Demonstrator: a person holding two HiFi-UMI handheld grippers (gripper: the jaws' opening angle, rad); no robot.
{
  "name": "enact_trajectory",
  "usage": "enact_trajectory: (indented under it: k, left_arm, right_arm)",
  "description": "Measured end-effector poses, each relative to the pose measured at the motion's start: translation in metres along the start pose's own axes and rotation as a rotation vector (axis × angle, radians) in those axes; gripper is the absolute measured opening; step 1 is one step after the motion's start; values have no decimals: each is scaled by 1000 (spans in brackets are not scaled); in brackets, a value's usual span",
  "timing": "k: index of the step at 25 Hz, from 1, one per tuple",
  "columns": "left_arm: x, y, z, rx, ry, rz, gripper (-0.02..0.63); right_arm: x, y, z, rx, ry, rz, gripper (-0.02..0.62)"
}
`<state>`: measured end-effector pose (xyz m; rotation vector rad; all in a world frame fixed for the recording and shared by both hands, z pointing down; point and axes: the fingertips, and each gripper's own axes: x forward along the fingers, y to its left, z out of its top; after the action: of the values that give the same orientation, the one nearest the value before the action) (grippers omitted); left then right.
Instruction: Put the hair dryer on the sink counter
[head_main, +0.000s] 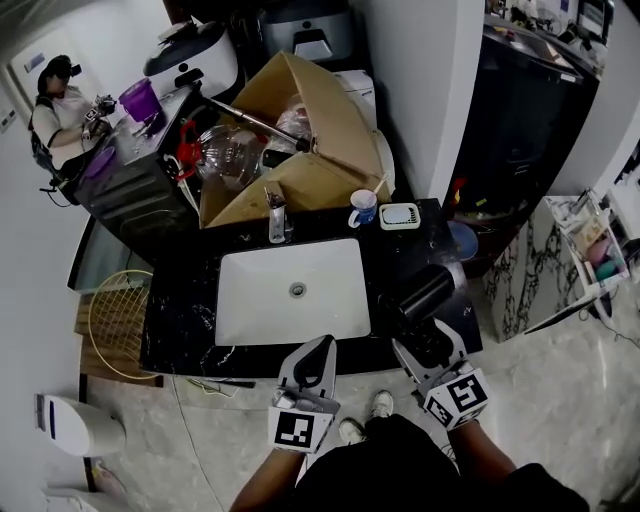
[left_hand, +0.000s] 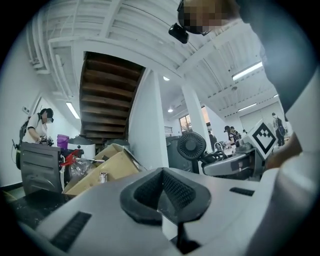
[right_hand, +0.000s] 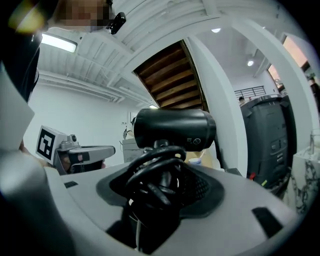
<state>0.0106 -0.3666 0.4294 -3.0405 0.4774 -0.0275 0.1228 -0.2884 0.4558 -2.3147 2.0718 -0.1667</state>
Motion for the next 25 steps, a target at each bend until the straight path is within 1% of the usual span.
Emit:
enact_trajectory:
  k: [4, 8, 12, 16, 22, 25]
  left_arm:
    - [21, 9, -4, -13, 6, -2, -5]
    - [43, 14, -11, -9, 28, -5, -5]
    - [59, 22, -23, -15, 61, 19, -5]
    - [74, 25, -26, -17, 76, 37, -5]
    - [86, 23, -37, -19, 112, 36, -5]
    - [87, 25, -39, -27, 111, 29, -5]
  right_arm:
    - [20, -28, -14, 7, 47, -42, 253]
    - [36, -56, -27, 1, 128, -60, 253]
    - [49, -83, -45, -6, 211, -85, 253]
    - [62, -105, -62, 3, 287, -109, 253]
    - [79, -132, -101, 22, 461, -167, 253]
    - [87, -141, -117, 40, 530, -194, 253]
